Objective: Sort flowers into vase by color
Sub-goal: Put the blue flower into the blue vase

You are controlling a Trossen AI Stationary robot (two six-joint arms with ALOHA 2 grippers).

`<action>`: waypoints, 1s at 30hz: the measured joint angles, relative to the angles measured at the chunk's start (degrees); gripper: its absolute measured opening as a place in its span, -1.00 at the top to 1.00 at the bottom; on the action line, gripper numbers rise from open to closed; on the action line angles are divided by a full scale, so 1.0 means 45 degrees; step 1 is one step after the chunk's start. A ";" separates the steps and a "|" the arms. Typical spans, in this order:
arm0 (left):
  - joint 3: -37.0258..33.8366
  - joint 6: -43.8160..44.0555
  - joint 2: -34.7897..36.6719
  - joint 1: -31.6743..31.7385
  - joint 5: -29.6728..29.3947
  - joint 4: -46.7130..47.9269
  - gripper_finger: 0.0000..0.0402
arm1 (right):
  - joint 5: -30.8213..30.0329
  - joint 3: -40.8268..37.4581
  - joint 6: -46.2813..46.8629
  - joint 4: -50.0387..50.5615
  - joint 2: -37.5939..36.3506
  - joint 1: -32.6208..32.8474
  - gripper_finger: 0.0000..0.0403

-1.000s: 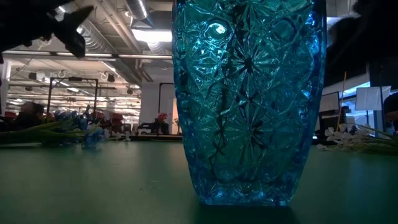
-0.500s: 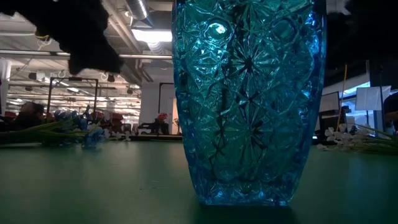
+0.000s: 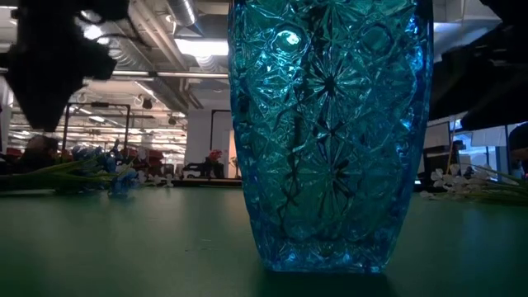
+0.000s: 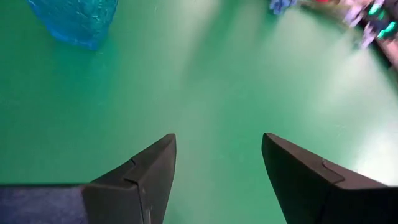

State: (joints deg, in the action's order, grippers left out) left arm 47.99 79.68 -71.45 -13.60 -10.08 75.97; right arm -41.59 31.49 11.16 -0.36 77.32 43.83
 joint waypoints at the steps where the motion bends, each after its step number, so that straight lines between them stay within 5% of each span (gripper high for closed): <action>1: -0.0190 -0.0003 -0.0076 0.0056 0.0006 -0.0027 0.15 | -0.0097 0.0044 -0.0314 -0.0015 0.0000 0.0000 -0.18; 12: -0.1908 -0.1107 -0.0334 0.1732 0.0139 -0.2753 -0.02 | 0.0289 0.0100 -0.0892 0.0001 0.0010 0.0005 -0.18; 30: -0.3140 -0.1420 -0.1920 0.2552 -0.0284 -0.4435 0.11 | 0.0287 0.0100 -0.0560 -0.0102 0.0010 0.0005 -0.18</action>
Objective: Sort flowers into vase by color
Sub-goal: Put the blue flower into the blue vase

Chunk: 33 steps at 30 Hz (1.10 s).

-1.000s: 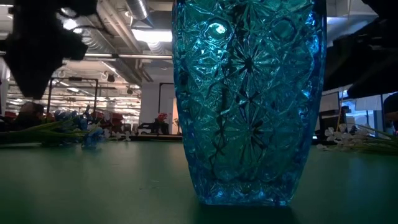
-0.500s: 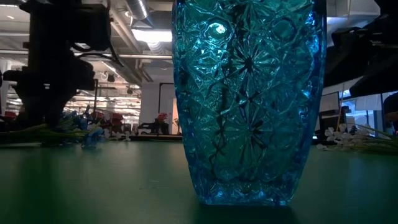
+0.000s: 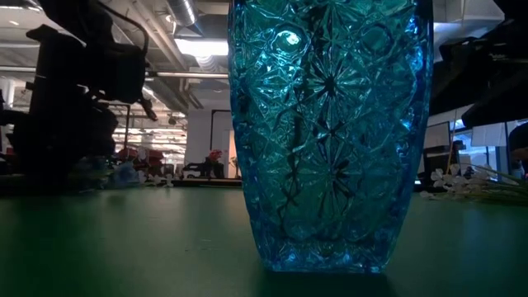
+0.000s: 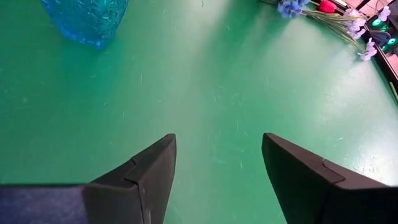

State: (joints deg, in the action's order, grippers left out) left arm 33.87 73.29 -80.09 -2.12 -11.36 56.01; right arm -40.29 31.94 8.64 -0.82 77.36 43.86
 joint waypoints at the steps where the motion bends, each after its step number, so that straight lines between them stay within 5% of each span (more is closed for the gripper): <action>1: 0.0041 0.0113 -0.0001 -0.0088 -0.0131 -0.0030 0.18 | -0.0003 0.0000 0.0000 0.0000 0.0000 0.0000 -0.18; 8: 0.1521 0.0647 0.0093 -0.1214 -0.2359 0.0091 0.88 | -0.0062 0.0000 -0.0648 -0.0140 0.0000 0.0000 -0.18; 13: 0.3704 -0.0592 0.0233 -0.2091 -0.5640 -0.0906 0.91 | -0.0583 0.0000 -0.1577 -0.1204 0.0000 -0.0048 -0.18; 17: 0.4420 -0.3051 0.0238 -0.2578 -0.8185 -0.4798 0.91 | 0.0255 -0.0252 -0.1745 -0.4173 0.0000 -0.0731 -0.18; 20: 0.4131 -0.5714 0.0225 -0.2556 -0.8963 -0.8614 0.94 | 0.2357 -0.1079 -0.2490 -0.7719 0.0244 -0.1679 -0.18; 25: 0.3203 -0.8857 0.0034 -0.1521 -0.8445 -1.3526 0.95 | 0.3743 -0.2395 -0.3180 -1.1876 0.0827 -0.3915 -0.18; 33: 0.1574 -1.2075 -0.2066 -0.0397 -0.4039 -2.1630 0.93 | 0.6920 -0.1640 -0.0894 -1.4040 0.2579 -0.7504 -0.18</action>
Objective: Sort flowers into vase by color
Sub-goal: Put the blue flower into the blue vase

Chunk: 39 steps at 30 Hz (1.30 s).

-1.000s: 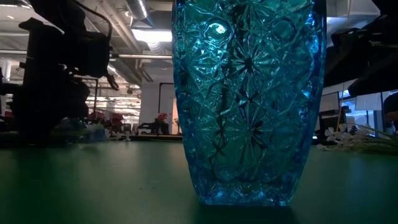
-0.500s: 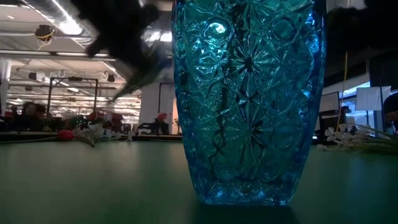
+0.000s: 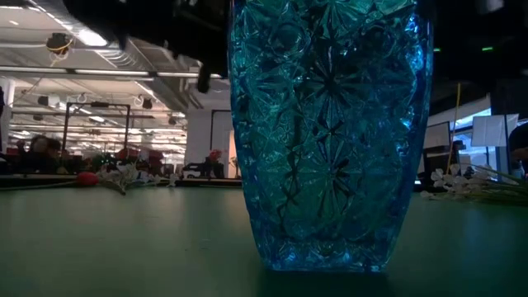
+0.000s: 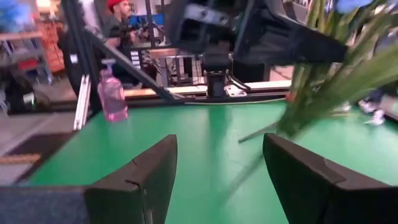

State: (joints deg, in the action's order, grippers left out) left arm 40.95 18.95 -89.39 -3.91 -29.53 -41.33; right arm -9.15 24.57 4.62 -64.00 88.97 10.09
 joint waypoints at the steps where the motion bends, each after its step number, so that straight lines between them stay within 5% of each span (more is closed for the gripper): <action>1: 0.0000 -0.0259 -0.0392 0.0041 0.0422 -0.0829 0.93 | 0.0042 0.0204 0.0299 0.0016 0.0244 -0.0253 -0.18; 5: 0.0044 -0.0842 -0.1332 0.0109 0.1760 -0.3037 0.93 | 0.0045 0.0793 0.1055 0.0228 0.0839 -0.0934 -0.17; 20: 0.0068 -0.1630 -0.1266 -0.0469 0.3173 -0.4480 0.93 | 0.1269 0.1989 0.0920 0.0606 0.0874 -0.0996 -0.14; 24: 0.0068 -0.1684 -0.1271 -0.0626 0.3171 -0.4402 0.93 | 0.1283 0.2019 0.0918 0.0646 0.0874 -0.0996 0.12; 30: 0.0068 -0.1709 -0.1244 -0.0636 0.3171 -0.4287 0.93 | 0.1697 0.2019 0.0895 0.0659 0.0859 -0.0989 0.87; 39: 0.0082 -0.2351 0.2992 -0.1208 0.3020 0.1447 0.65 | 0.2500 0.2019 0.0128 0.2478 -0.1698 -0.0756 0.94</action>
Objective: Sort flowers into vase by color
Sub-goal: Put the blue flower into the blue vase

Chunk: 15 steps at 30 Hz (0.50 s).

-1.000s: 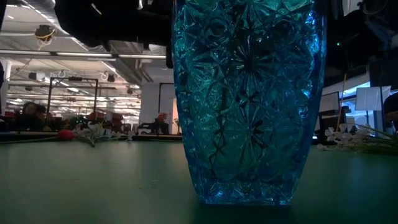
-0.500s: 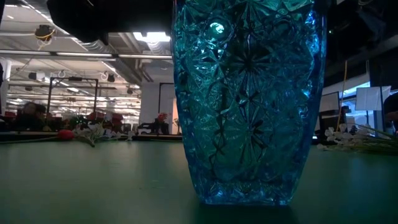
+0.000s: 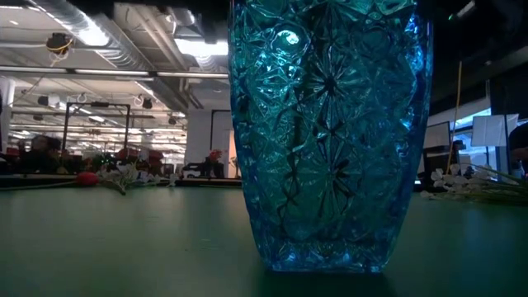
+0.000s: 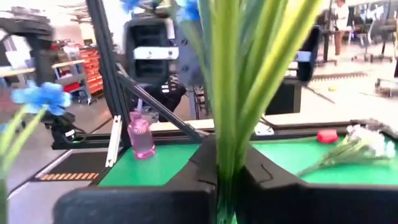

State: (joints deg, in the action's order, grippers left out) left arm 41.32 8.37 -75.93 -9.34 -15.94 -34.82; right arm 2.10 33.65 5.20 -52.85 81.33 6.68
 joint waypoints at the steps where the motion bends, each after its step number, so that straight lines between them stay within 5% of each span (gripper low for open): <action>1: 0.0002 0.0025 0.0619 -0.0149 -0.0031 0.0775 0.61 | -0.0114 0.0000 -0.0314 0.0159 -0.0329 0.0169 0.95; 7: 0.0000 0.1103 0.3161 -0.1628 -0.0439 0.4997 0.46 | -0.2085 0.0000 -0.2108 0.1391 -0.2250 0.1874 0.90; 15: -0.0579 0.2248 0.2723 -0.4911 -0.1776 0.5502 0.44 | -0.3821 0.0000 -0.2542 0.0931 -0.2509 0.4721 0.91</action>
State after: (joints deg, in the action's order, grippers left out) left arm 38.72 18.49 -63.68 -31.44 -23.94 -10.05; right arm -15.09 33.65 -6.24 -48.66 70.04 27.93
